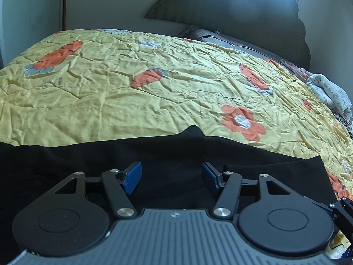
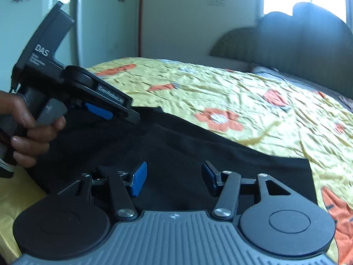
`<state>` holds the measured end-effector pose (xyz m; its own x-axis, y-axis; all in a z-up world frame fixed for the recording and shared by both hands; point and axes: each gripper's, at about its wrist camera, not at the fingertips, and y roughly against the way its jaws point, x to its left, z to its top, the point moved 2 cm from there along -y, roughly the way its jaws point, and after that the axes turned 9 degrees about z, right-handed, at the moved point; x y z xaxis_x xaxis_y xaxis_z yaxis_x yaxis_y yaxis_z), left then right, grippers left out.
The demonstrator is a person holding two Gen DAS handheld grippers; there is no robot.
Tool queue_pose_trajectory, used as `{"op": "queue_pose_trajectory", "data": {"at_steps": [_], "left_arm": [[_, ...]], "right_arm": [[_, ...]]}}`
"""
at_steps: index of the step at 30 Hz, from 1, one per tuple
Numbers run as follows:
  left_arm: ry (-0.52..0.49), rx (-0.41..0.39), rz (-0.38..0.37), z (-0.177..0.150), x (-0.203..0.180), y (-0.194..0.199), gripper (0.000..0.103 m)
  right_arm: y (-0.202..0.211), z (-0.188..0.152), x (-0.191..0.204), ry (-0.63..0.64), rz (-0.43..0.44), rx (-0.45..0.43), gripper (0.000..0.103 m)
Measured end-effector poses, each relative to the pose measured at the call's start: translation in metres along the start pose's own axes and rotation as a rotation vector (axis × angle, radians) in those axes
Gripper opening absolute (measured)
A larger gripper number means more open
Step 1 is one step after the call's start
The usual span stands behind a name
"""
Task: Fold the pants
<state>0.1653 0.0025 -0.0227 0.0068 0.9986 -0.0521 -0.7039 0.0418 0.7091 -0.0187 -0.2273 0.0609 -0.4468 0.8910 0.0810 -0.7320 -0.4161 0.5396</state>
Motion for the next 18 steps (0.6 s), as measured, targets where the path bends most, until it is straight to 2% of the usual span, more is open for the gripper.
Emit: {"op": "queue_pose_trajectory", "data": {"at_steps": [5, 8, 13, 18], "left_arm": [[0.019, 0.009, 0.024, -0.004, 0.015, 0.004, 0.065], [0.026, 0.002, 0.047, -0.006, 0.024, 0.008, 0.065], [0.081, -0.01, 0.072, -0.006, 0.055, 0.024, 0.069], [0.221, 0.008, 0.124, -0.009, 0.114, 0.05, 0.073]], "right_arm": [[-0.023, -0.003, 0.007, 0.026, 0.014, 0.082, 0.054], [-0.017, 0.0, 0.011, 0.007, 0.013, 0.064, 0.054], [-0.014, 0.017, 0.03, 0.033, 0.07, -0.001, 0.054], [-0.027, 0.035, 0.08, 0.144, 0.205, -0.01, 0.055]]}}
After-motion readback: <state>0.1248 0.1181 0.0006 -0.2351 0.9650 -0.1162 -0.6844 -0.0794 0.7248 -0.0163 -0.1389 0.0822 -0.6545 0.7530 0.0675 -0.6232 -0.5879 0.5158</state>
